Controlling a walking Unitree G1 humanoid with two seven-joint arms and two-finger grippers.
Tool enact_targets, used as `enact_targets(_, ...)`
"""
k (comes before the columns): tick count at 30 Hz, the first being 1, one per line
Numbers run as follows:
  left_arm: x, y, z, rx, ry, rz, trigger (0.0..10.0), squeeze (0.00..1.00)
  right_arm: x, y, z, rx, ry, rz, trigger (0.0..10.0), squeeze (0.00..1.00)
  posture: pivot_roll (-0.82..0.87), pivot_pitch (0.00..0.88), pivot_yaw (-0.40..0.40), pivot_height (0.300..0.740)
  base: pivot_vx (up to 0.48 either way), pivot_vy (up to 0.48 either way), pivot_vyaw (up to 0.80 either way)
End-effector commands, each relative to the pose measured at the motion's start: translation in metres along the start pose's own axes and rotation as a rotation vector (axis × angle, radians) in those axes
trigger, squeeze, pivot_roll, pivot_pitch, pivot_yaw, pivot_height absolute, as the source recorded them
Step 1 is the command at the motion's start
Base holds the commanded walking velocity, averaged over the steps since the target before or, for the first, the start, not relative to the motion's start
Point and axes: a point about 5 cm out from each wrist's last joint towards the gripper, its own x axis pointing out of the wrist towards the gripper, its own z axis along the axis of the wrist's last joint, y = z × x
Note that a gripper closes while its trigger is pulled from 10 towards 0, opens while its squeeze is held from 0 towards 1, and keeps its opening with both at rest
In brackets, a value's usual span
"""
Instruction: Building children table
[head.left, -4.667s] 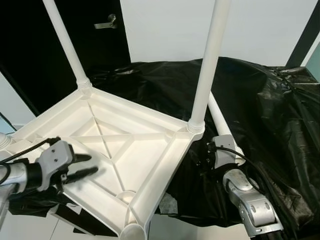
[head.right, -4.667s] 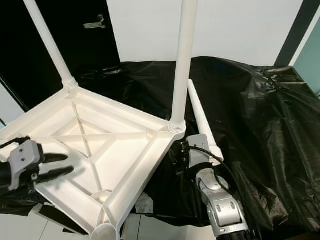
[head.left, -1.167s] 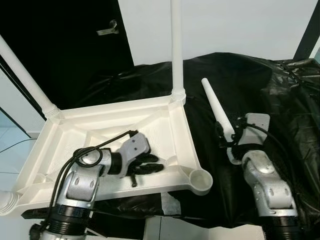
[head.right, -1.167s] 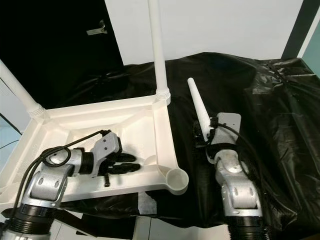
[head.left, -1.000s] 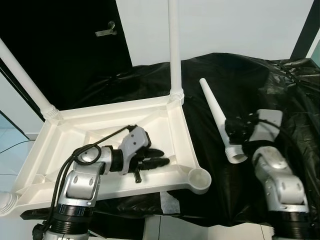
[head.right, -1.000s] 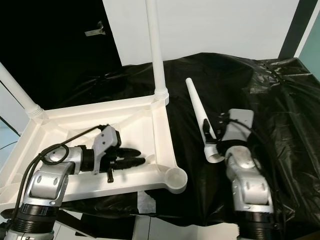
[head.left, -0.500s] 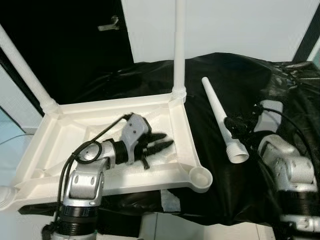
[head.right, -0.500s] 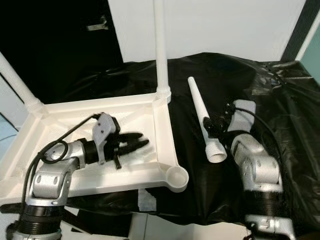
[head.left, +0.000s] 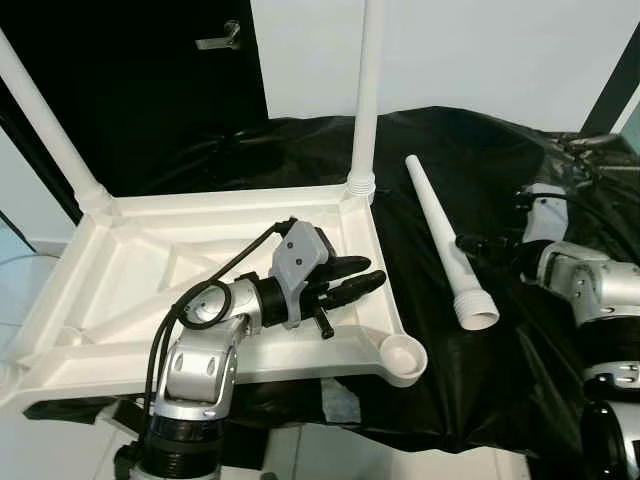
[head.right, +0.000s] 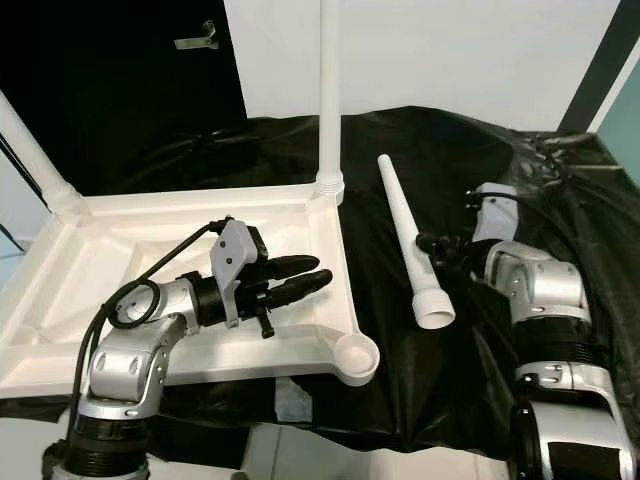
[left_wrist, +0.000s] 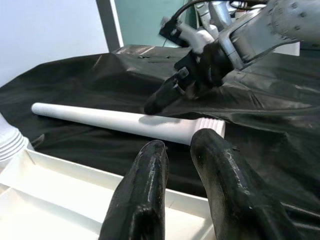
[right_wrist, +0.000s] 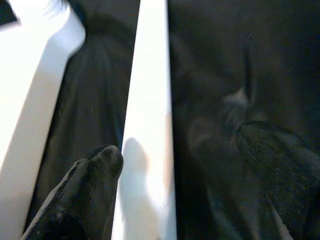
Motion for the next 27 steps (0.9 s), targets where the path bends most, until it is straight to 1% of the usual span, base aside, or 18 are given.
enact_targets(1,0.001,0.0,0.0,-0.008,-0.001,0.053,10.0,0.0,0.001,0.0,0.0,-0.013,0.013,0.008,10.0,0.0,0.03,0.0,-0.023,0.74,0.0,0.0,0.0)
enact_targets(2,0.001,-0.003,-0.001,-0.009,0.003,0.053,10.0,0.0,0.004,0.001,0.001,-0.013,0.03,0.026,10.0,0.0,0.04,0.0,-0.038,0.74,0.0,0.0,0.0)
enact_targets(5,0.002,-0.007,-0.005,-0.012,0.013,0.056,10.0,0.0,0.008,0.003,0.001,-0.031,0.057,0.056,10.0,0.0,0.04,0.0,-0.045,0.74,0.0,0.0,0.0)
enact_targets(7,0.001,-0.01,-0.007,-0.02,0.019,0.059,10.0,0.0,0.012,0.006,0.001,-0.026,0.083,0.081,10.0,0.0,0.05,0.0,-0.051,0.74,0.0,0.0,0.0)
enact_targets(9,0.001,-0.01,-0.007,-0.021,0.021,0.062,10.0,0.0,0.014,0.007,0.001,-0.027,0.092,0.085,10.0,0.0,0.05,0.0,-0.05,0.74,0.0,0.0,0.0)
enact_targets(11,0.001,-0.01,-0.007,-0.022,0.021,0.07,10.0,0.0,0.018,0.005,-0.003,-0.018,0.128,0.079,10.0,0.0,0.06,0.0,-0.05,0.74,0.0,0.0,0.0)
enact_targets(14,0.001,-0.01,-0.007,-0.02,0.021,0.071,10.0,0.0,0.019,0.005,-0.005,-0.012,0.142,0.072,10.0,0.0,0.06,0.0,-0.05,0.74,0.0,0.0,0.0)
enact_targets(18,0.0,-0.009,-0.007,-0.013,0.028,0.072,10.0,0.0,0.024,0.003,-0.024,0.024,0.236,0.064,10.0,0.0,0.06,0.0,-0.044,0.74,0.0,0.0,0.0)
enact_targets(23,0.0,-0.008,-0.007,-0.014,0.029,0.074,10.0,0.0,0.025,0.003,-0.027,0.022,0.25,0.069,10.0,0.0,0.06,0.0,-0.044,0.74,0.0,0.0,0.0)
enact_targets(24,0.001,-0.008,-0.006,-0.006,0.028,0.075,10.0,0.0,0.026,0.001,-0.034,0.026,0.291,0.068,3.8,0.0,0.06,0.0,-0.044,0.74,0.0,0.0,0.0)
enact_targets(26,0.001,-0.008,-0.006,-0.002,0.028,0.077,10.0,0.0,0.026,0.0,-0.037,0.03,0.306,0.066,3.8,0.0,0.06,0.0,-0.044,0.74,0.0,0.0,0.0)
enact_targets(27,0.001,-0.008,-0.006,0.0,0.029,0.079,10.0,0.0,0.026,-0.001,-0.039,0.029,0.318,0.067,0.0,0.0,0.06,0.0,-0.043,0.74,0.0,0.0,0.0)
